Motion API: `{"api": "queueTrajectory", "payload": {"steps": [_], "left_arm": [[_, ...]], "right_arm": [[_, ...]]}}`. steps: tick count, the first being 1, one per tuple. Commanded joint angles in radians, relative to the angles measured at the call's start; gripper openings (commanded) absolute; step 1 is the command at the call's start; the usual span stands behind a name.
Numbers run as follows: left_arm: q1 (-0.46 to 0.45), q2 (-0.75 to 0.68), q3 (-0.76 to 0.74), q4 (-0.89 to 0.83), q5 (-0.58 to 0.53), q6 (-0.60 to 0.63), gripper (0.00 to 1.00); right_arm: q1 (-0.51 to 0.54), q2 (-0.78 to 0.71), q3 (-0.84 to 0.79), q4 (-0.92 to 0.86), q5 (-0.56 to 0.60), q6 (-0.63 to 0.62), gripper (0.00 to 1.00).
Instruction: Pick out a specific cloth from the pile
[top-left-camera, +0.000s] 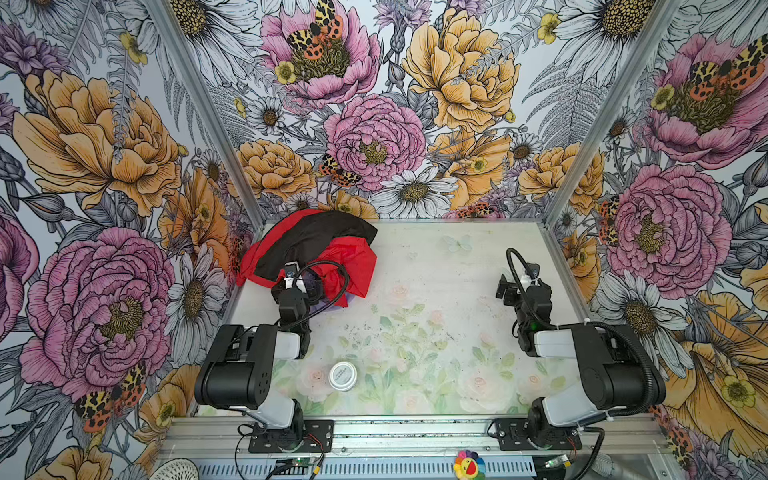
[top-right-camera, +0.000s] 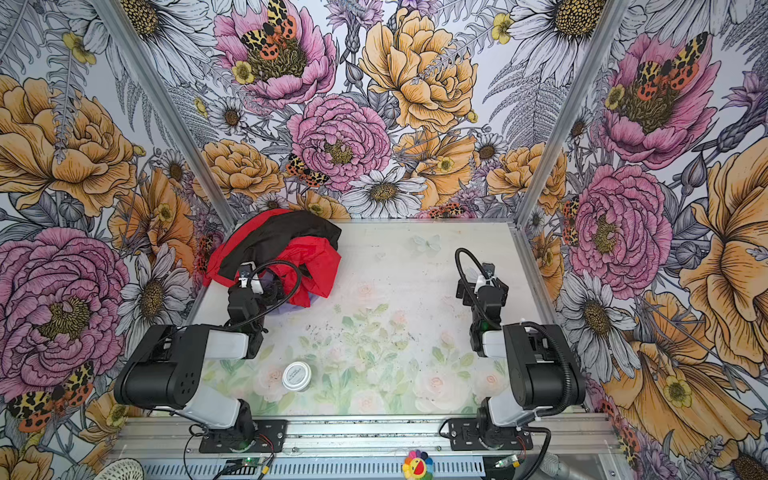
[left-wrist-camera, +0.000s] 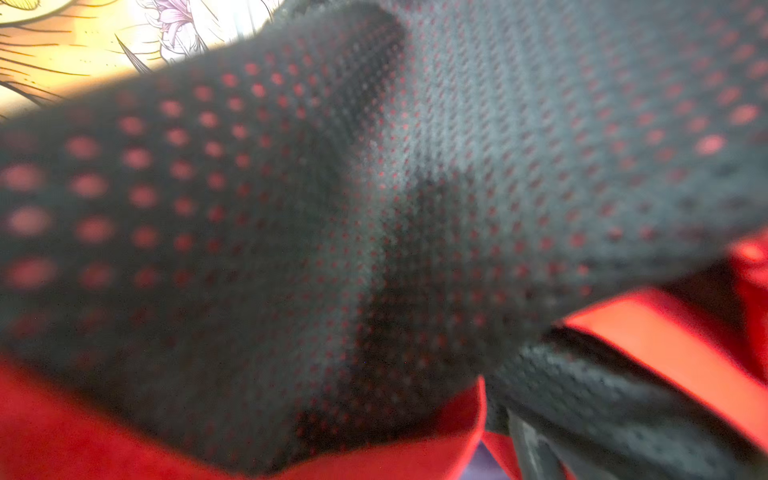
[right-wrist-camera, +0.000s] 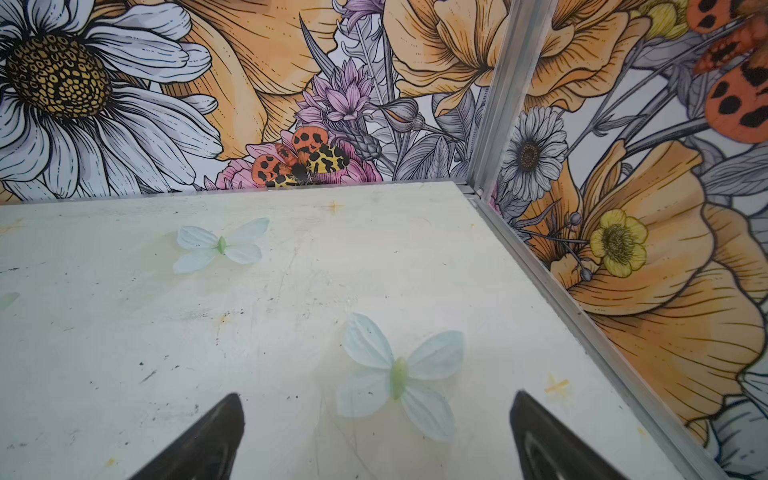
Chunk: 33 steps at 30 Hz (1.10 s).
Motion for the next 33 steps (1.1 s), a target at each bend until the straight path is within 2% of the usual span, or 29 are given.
{"api": "queueTrajectory", "payload": {"steps": [1,20,23,25,30,33], "left_arm": [[-0.011,0.006,-0.008,0.046,0.01,0.011,0.99],[0.019,0.004,0.005,0.015,0.024,-0.02,0.99],[-0.002,-0.017,0.004,0.004,-0.046,-0.023,0.99],[-0.026,-0.086,0.01,-0.064,-0.105,-0.013,0.99],[-0.089,-0.317,0.1,-0.444,-0.233,-0.021,0.98],[-0.152,-0.433,0.145,-0.613,-0.324,-0.032,0.98]], "right_arm": [[-0.002,0.009,0.008,0.014,0.008,0.011,0.99],[-0.004,0.007,0.009,0.009,0.006,0.011,0.99],[-0.002,-0.025,0.015,-0.026,0.02,0.016,0.99],[-0.001,-0.09,0.017,-0.079,0.02,0.013,1.0],[0.001,-0.281,0.018,-0.243,0.024,0.031,0.99],[0.01,-0.381,0.049,-0.367,-0.021,0.054,1.0]]}}
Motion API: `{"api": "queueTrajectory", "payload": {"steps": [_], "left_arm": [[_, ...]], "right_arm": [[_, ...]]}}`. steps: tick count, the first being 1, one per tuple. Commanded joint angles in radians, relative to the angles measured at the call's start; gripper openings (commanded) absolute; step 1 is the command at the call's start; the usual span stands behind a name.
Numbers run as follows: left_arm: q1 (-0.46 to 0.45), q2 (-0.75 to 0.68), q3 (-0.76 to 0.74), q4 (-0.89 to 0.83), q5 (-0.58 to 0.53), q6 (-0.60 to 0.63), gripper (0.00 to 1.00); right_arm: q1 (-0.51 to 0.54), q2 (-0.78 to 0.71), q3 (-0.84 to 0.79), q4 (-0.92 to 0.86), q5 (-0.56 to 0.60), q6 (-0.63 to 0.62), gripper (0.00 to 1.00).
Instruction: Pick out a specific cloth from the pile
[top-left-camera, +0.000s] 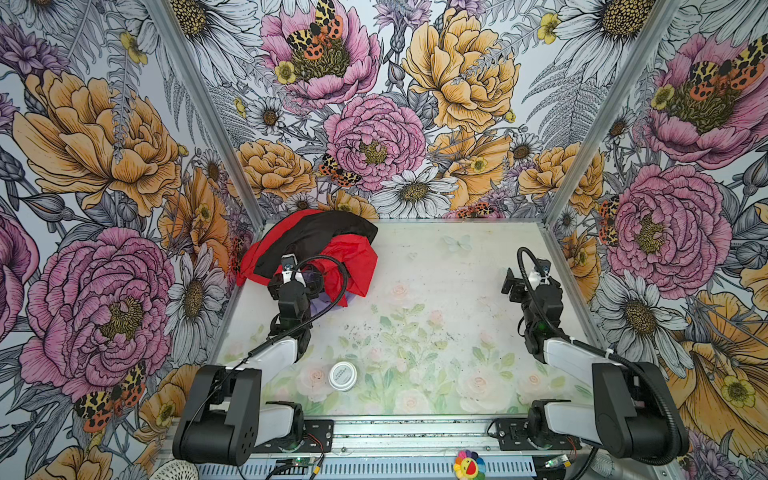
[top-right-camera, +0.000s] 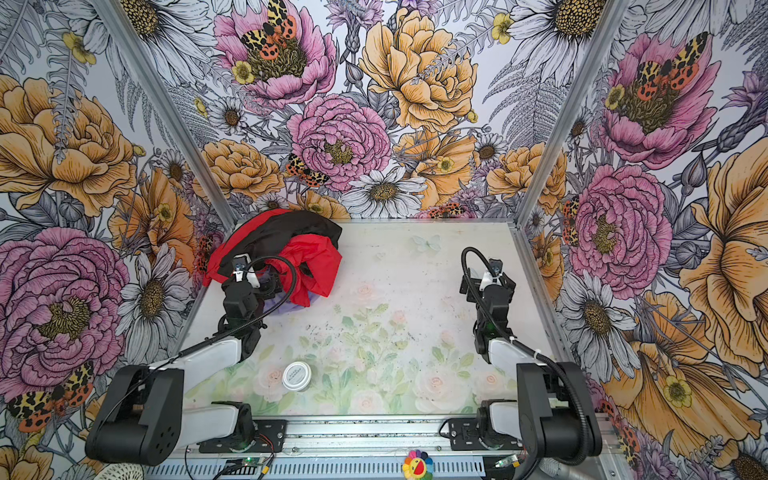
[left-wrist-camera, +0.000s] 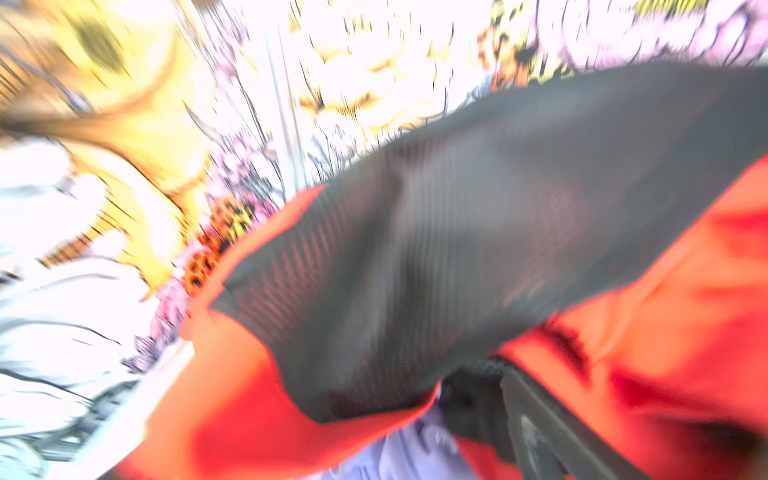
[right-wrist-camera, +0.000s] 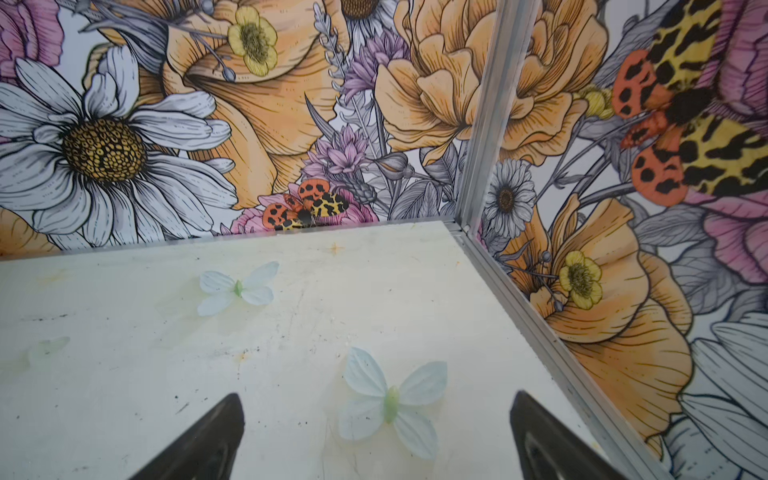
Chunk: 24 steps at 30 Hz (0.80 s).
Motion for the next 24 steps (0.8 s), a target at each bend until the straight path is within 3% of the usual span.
{"api": "queueTrajectory", "payload": {"steps": [1,5,11,18,24], "left_arm": [[-0.066,-0.119,0.059,-0.256,-0.147,-0.017,0.98],[-0.158,-0.263,0.137,-0.447,-0.209,-0.031,0.98],[-0.217,-0.338,0.337,-0.726,-0.112,-0.049,0.98],[-0.291,-0.214,0.596,-0.984,0.019,0.036,0.97],[-0.371,-0.016,0.741,-1.154,-0.029,0.125,0.98]], "right_arm": [[0.016,-0.098,0.052,-0.178,-0.029,0.042,1.0],[0.051,-0.196,0.114,-0.349,-0.075,0.063,0.99],[0.123,-0.274,0.201,-0.539,-0.111,0.051,0.99],[0.173,-0.307,0.287,-0.702,-0.21,0.05,1.0],[0.189,-0.331,0.295,-0.74,-0.276,0.087,1.0]]}}
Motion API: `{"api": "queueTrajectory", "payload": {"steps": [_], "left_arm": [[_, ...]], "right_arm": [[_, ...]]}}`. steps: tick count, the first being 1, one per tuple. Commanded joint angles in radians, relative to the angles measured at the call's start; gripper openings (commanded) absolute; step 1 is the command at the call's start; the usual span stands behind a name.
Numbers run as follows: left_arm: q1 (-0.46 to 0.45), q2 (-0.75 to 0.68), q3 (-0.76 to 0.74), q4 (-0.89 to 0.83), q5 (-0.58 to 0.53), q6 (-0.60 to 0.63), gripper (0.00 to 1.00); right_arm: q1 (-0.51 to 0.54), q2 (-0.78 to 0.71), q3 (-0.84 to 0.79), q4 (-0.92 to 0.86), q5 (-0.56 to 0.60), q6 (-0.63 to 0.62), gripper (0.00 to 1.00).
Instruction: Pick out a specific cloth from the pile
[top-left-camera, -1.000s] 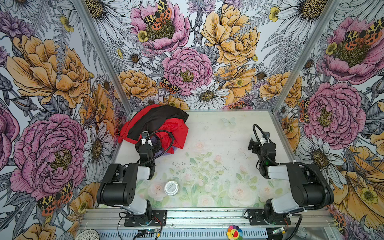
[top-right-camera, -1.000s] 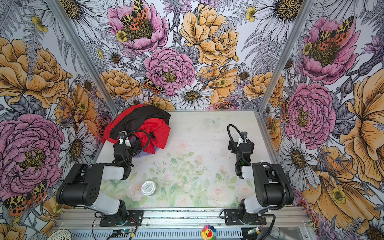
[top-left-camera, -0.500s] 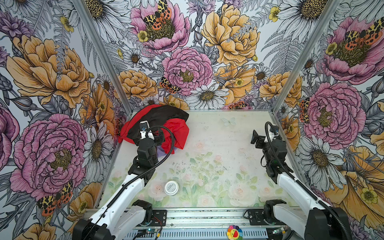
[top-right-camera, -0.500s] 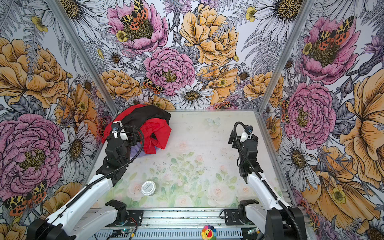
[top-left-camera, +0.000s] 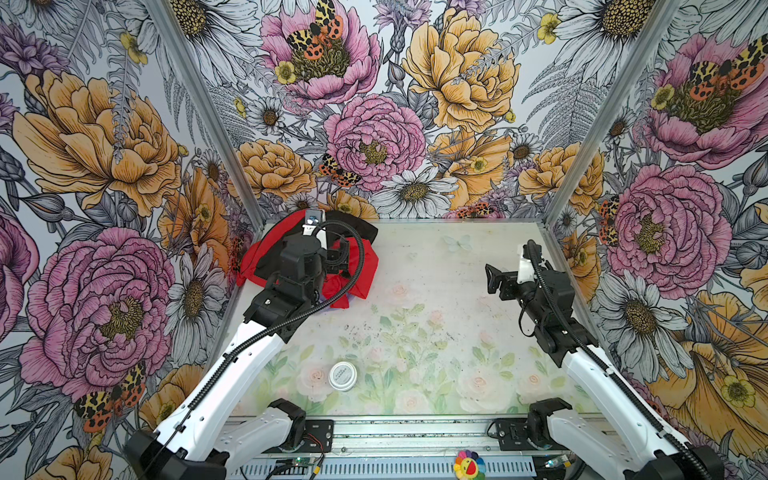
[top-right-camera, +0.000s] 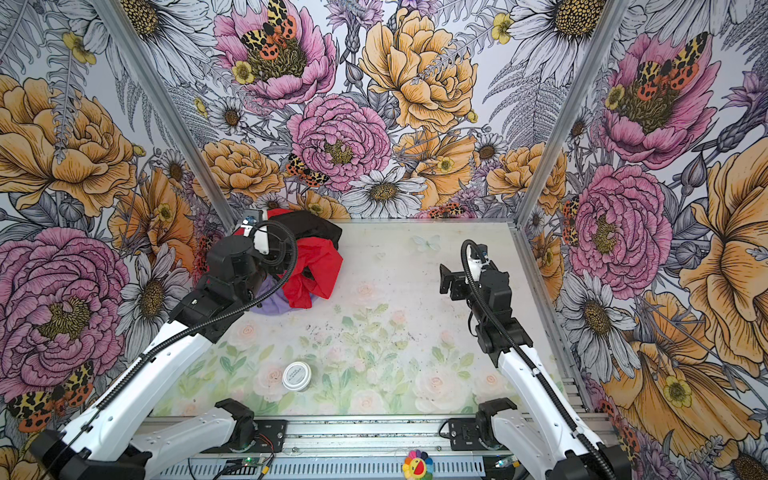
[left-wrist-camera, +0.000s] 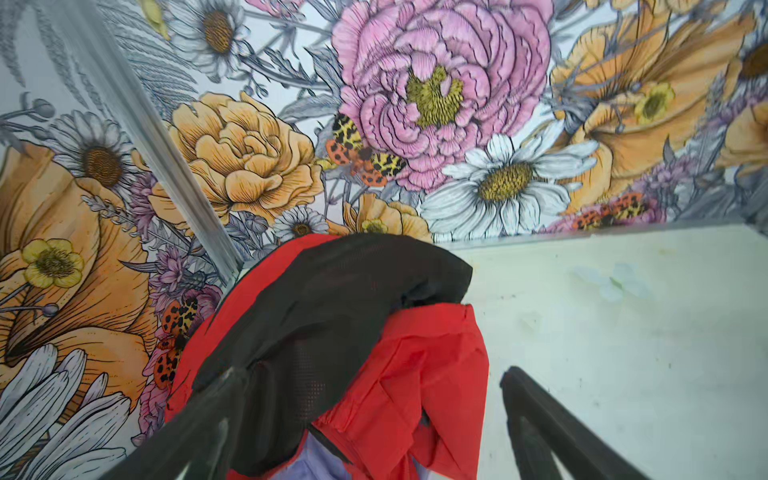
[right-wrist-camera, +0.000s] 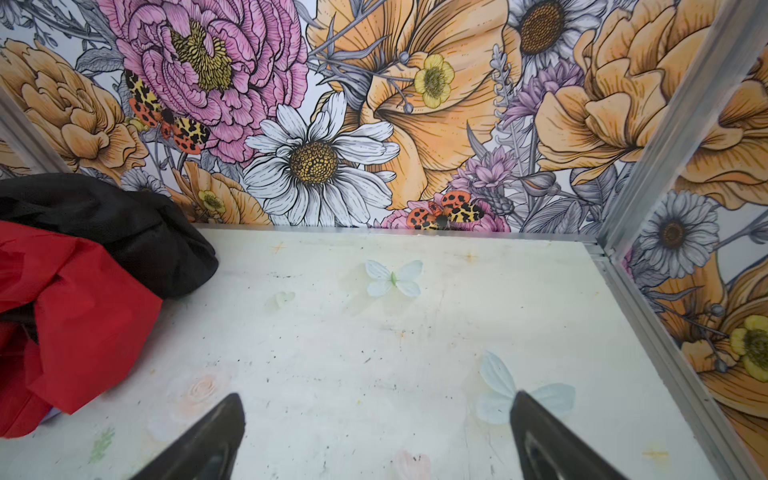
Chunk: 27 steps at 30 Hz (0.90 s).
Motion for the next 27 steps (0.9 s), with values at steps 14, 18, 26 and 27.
{"api": "queueTrajectory", "payload": {"steps": [14,18,26,27], "left_arm": [[0.008,0.484,0.209,-0.186,-0.117,0.093,0.99],[0.036,0.557,0.254,-0.185,-0.12,0.11,0.99],[0.126,0.687,0.29,-0.152,-0.008,0.069,0.99],[0.132,0.698,0.29,-0.147,-0.002,0.066,0.98]], "right_arm": [[0.018,-0.014,0.018,-0.099,-0.112,0.058,1.0],[0.021,0.0,0.019,-0.099,-0.127,0.06,1.0],[0.03,0.032,0.019,-0.097,-0.135,0.063,1.0],[0.03,0.035,0.02,-0.097,-0.135,0.062,1.0]]}}
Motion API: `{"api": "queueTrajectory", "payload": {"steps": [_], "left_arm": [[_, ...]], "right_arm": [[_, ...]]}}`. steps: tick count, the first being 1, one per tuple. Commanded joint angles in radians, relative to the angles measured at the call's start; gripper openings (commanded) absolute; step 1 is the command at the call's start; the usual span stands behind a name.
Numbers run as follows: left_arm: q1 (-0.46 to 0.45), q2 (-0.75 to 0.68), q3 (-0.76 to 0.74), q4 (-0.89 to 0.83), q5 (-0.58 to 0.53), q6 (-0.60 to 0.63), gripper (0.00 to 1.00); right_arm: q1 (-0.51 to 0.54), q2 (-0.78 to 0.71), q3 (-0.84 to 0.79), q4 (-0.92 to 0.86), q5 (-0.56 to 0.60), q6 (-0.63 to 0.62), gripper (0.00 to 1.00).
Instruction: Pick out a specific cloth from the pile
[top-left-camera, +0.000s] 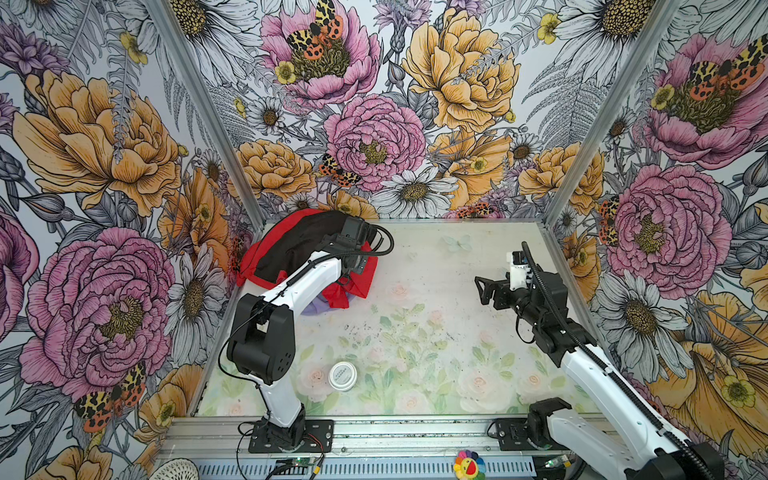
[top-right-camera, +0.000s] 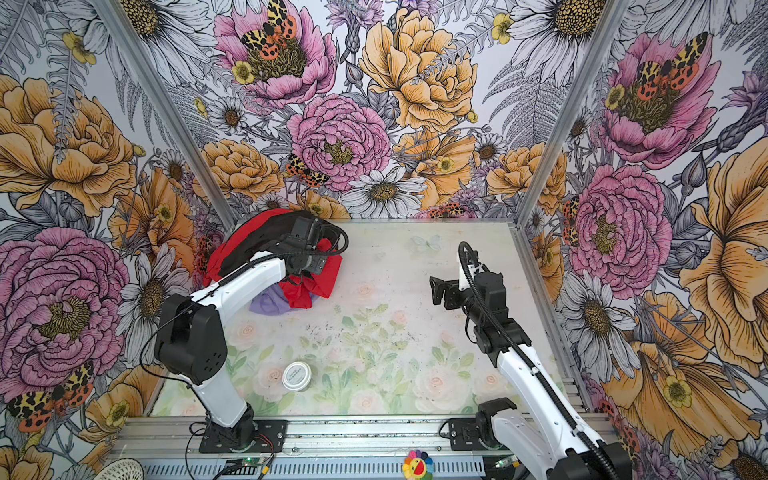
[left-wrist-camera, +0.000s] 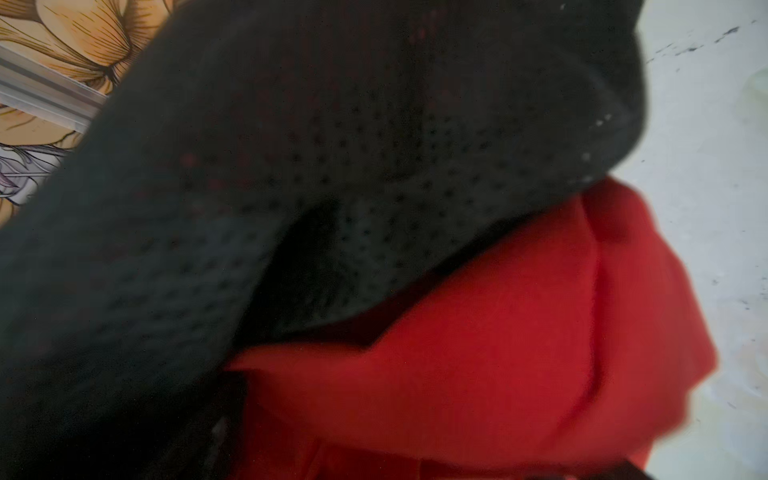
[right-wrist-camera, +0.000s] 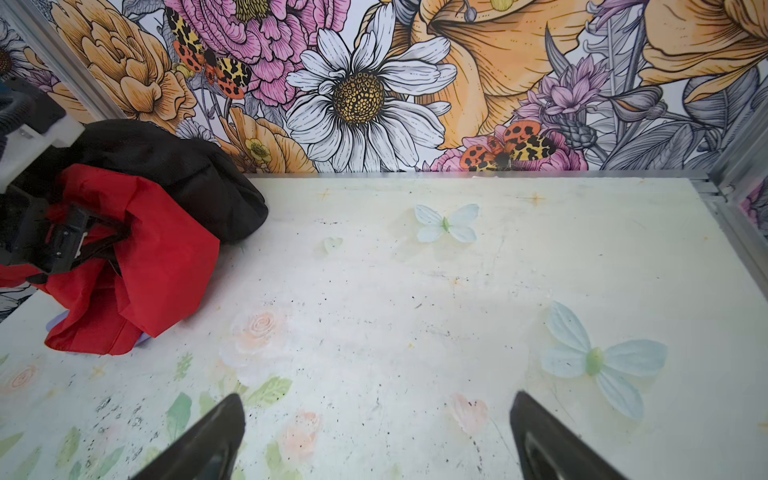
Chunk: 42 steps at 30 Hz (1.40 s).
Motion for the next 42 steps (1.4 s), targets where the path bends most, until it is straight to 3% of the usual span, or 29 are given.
{"api": "queueTrajectory", "payload": {"steps": [1,4,8,12,16,17,24,32,42], "left_arm": [[0.031,0.062,0.022,0.031,0.057,-0.028,0.99],[0.042,0.116,0.024,0.048,0.067,-0.035,0.95],[0.05,0.151,0.025,0.068,0.1,-0.052,0.73],[0.072,0.156,0.016,0.086,0.15,-0.072,0.45],[0.092,0.135,0.01,0.101,0.195,-0.085,0.06],[0.096,0.124,0.008,0.106,0.208,-0.09,0.0],[0.104,-0.043,-0.005,0.157,0.266,-0.097,0.0],[0.13,-0.161,0.04,0.173,0.278,-0.097,0.0],[0.22,-0.257,-0.014,0.234,0.335,-0.131,0.0]], "right_arm": [[0.009,0.015,0.021,0.002,-0.016,0.01,1.0],[0.013,0.024,0.024,0.002,-0.018,0.01,1.0],[0.02,0.038,0.029,0.002,-0.015,0.011,1.0],[0.028,0.044,0.027,0.002,-0.014,0.01,1.0],[0.044,0.047,0.024,0.004,-0.006,0.011,0.99],[0.049,0.05,0.025,0.004,-0.005,0.009,1.0],[0.114,0.081,0.036,0.011,0.005,0.028,0.99],[0.268,0.156,0.061,0.08,0.09,0.073,0.98],[0.512,0.437,0.178,0.224,0.185,0.099,0.95]]}}
